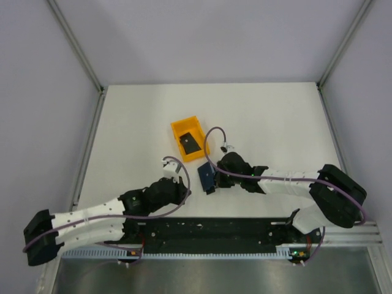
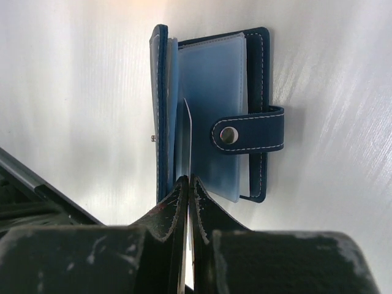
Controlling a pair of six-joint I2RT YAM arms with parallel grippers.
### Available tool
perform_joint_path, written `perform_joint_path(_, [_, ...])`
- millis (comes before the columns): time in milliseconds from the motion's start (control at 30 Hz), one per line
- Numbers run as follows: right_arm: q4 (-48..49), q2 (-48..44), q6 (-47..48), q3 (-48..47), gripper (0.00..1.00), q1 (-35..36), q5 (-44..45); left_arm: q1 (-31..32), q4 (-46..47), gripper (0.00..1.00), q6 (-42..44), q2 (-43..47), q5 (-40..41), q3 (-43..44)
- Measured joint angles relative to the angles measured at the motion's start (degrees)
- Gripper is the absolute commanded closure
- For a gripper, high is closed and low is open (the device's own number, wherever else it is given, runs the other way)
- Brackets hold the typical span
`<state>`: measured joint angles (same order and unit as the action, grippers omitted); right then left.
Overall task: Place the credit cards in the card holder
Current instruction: Turn over the card slot in the card holder.
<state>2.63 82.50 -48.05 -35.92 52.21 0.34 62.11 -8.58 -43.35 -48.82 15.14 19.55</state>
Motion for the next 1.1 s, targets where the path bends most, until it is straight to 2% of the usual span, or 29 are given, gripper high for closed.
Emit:
perform_joint_path(100, [-0.98,0.13,0.04,-0.52,1.0,0.57,1.36,-0.04,-0.52,1.0,1.7,7.02,1.79,1.14])
perform_joint_path(167, [-1.14,0.13,0.02,-0.52,1.0,0.61,1.62,-0.09,0.24,1.0,3.54,8.61,3.45,3.08])
perform_joint_path(267, [-0.57,0.13,0.02,-0.48,1.0,0.63,1.6,-0.44,2.03,1.0,6.51,5.88,5.6,6.88])
perform_joint_path(400, [0.15,0.42,0.04,-0.48,1.0,0.63,1.55,-3.17,5.7,1.0,9.84,-2.75,5.35,12.28])
perform_joint_path(667, [2.43,1.27,0.04,-0.15,1.0,0.63,1.38,-18.4,14.69,1.0,9.64,-13.9,-7.85,12.94])
perform_joint_path(933, [4.11,2.38,0.02,-0.11,1.0,0.63,0.9,-19.32,22.51,1.0,6.69,-22.84,-18.73,14.88])
perform_joint_path(1100, [4.39,2.47,-0.07,-0.11,1.0,0.63,0.79,-19.32,25.05,1.0,5.7,-28.59,-22.6,18.16])
